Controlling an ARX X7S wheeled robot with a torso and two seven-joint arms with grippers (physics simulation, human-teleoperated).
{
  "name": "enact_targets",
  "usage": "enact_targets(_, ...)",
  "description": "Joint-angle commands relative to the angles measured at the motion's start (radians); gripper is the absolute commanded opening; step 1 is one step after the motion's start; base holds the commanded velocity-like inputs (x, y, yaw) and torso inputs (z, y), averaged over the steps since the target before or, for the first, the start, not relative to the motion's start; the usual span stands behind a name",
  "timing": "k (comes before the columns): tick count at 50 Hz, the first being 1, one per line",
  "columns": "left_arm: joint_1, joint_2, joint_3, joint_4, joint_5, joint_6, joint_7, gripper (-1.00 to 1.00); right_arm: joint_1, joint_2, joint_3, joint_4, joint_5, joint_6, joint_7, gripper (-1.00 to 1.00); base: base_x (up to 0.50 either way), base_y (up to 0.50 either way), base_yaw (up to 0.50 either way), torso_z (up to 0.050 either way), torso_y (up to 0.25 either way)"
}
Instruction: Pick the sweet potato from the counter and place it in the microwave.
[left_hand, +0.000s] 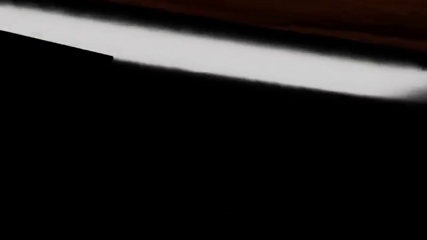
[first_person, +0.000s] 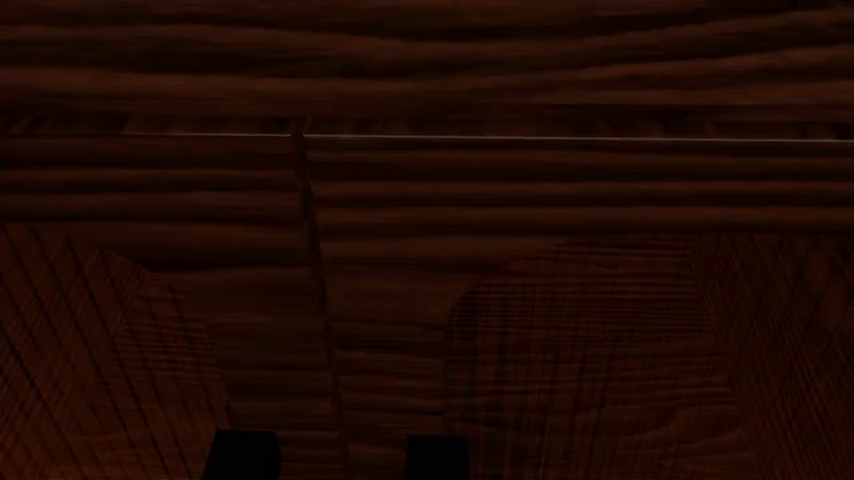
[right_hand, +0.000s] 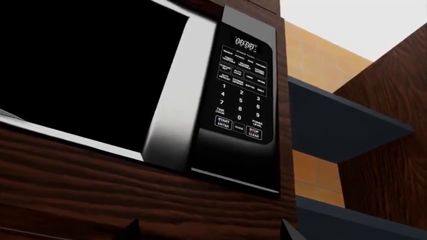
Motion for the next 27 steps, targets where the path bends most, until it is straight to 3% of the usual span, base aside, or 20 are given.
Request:
enact_targets(1, 0.015, -0.014, 0.02, 0.068, 0.024, 0.062, 0.005, 1.0, 0.0, -0.008, 0.001, 0.0, 0.0, -0.003, -0.007, 1.0, 0.0, 0.0, 0.0, 0.0, 0.0)
enact_targets(19, 0.011, -0.018, 0.014, 0.107, 0.041, 0.175, 0.026, 1.0, 0.0, 0.037, 0.009, 0.0, 0.011, 0.009, 0.03, 1.0, 0.0, 0.0, 0.0, 0.0, 0.0)
enact_targets(27, 0.021, -0.03, 0.027, 0.16, 0.07, 0.236, 0.03, 1.0, 0.0, -0.024, 0.017, 0.0, 0.009, -0.014, -0.025, 1.0, 0.0, 0.0, 0.0, 0.0, 0.0)
